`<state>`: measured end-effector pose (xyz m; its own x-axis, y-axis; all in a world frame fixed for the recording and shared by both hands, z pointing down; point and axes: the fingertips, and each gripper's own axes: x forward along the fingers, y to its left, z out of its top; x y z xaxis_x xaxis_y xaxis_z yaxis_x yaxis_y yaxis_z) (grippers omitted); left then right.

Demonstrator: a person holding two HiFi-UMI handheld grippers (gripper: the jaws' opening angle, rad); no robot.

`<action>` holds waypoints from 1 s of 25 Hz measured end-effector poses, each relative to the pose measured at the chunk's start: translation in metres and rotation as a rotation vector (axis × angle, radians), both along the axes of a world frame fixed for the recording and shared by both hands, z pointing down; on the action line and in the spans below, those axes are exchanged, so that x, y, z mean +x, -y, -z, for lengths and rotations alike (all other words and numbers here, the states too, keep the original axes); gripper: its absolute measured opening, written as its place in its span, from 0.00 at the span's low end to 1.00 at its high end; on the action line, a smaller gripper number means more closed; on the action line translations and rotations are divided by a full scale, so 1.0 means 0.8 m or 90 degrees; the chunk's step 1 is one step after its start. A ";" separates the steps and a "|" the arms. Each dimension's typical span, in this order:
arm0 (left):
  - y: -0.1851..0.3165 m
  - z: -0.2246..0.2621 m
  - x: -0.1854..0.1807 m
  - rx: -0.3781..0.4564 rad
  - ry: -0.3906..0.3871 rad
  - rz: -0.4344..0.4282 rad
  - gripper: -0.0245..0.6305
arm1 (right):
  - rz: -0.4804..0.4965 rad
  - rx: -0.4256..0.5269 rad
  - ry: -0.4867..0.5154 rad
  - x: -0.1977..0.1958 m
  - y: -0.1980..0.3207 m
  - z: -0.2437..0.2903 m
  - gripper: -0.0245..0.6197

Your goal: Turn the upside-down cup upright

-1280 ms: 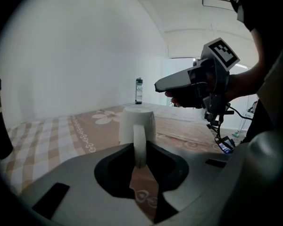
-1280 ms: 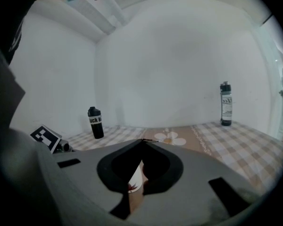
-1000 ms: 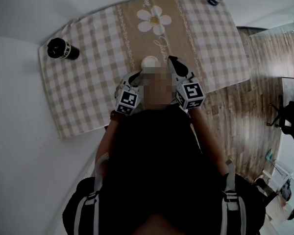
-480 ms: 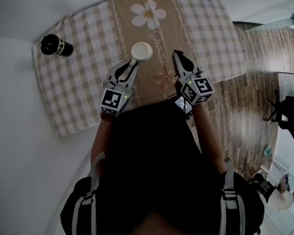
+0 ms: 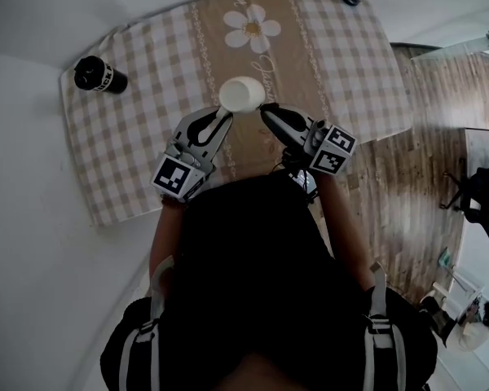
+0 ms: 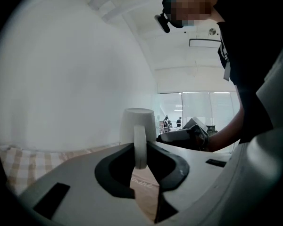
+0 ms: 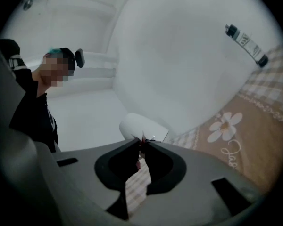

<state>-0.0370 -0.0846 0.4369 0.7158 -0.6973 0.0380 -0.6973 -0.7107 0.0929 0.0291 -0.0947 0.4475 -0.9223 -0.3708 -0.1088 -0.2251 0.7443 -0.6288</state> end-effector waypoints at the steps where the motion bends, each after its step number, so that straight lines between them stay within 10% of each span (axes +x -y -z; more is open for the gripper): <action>1: 0.000 -0.001 -0.003 -0.008 -0.006 0.003 0.14 | 0.012 -0.012 0.011 -0.002 -0.001 -0.002 0.11; 6: -0.008 0.004 -0.010 -0.030 -0.057 -0.028 0.14 | 0.037 -0.078 0.092 0.001 0.005 -0.004 0.21; 25: -0.015 -0.004 0.001 -0.195 -0.311 -0.133 0.14 | 0.044 0.022 0.147 -0.014 -0.014 0.029 0.20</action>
